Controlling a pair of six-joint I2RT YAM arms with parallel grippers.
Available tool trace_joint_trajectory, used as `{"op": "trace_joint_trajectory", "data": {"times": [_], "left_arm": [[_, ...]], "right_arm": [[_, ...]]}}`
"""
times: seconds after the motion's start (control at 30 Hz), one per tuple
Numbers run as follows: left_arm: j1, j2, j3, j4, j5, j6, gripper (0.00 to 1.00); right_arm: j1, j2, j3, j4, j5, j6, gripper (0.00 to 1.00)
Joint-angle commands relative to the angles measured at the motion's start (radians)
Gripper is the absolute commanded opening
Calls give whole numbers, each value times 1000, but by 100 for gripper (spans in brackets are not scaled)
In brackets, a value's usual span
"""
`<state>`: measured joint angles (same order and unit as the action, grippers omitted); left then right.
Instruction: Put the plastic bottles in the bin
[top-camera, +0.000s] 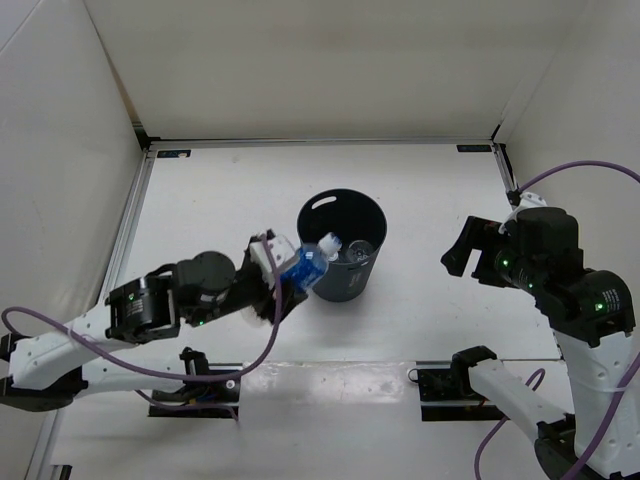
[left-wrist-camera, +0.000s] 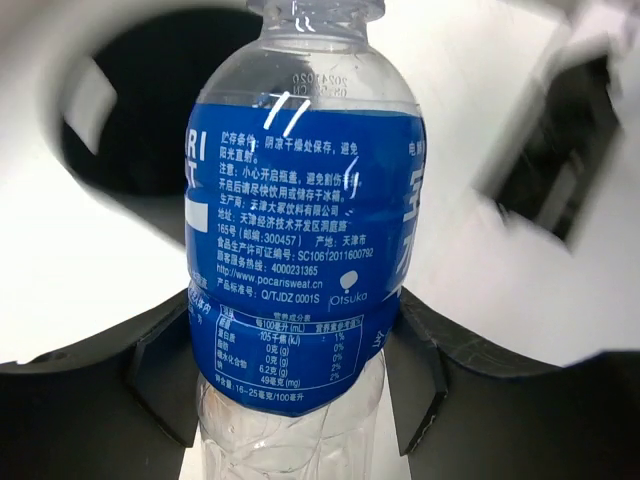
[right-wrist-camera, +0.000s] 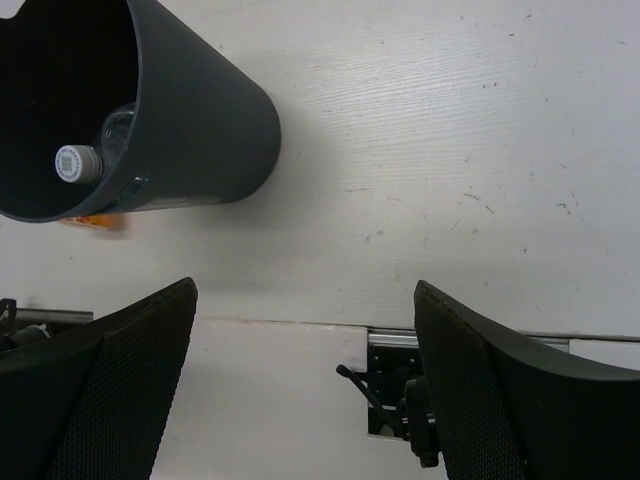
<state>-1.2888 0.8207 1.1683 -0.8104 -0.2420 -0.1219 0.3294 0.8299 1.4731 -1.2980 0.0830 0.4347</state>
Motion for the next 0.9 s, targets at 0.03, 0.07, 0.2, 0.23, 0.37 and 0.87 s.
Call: {"op": "trace_joint_trajectory", "data": {"times": [0.03, 0.07, 0.2, 0.23, 0.37, 0.87], "left_arm": [[22, 175, 183, 241, -227, 290, 25], [76, 248, 229, 296, -224, 315, 25], [242, 374, 280, 491, -24, 253, 25], [265, 394, 295, 511, 7, 242, 25], [371, 536, 353, 576, 110, 219, 28], [442, 617, 252, 777, 210, 21, 86]], "right_arm": [[3, -15, -7, 43, 26, 4, 90], [7, -18, -5, 46, 35, 4, 90], [11, -23, 1, 45, 60, 4, 90], [8, -25, 3, 46, 63, 4, 90], [19, -37, 4, 40, 84, -2, 90], [56, -48, -28, 55, 149, -16, 90]]}}
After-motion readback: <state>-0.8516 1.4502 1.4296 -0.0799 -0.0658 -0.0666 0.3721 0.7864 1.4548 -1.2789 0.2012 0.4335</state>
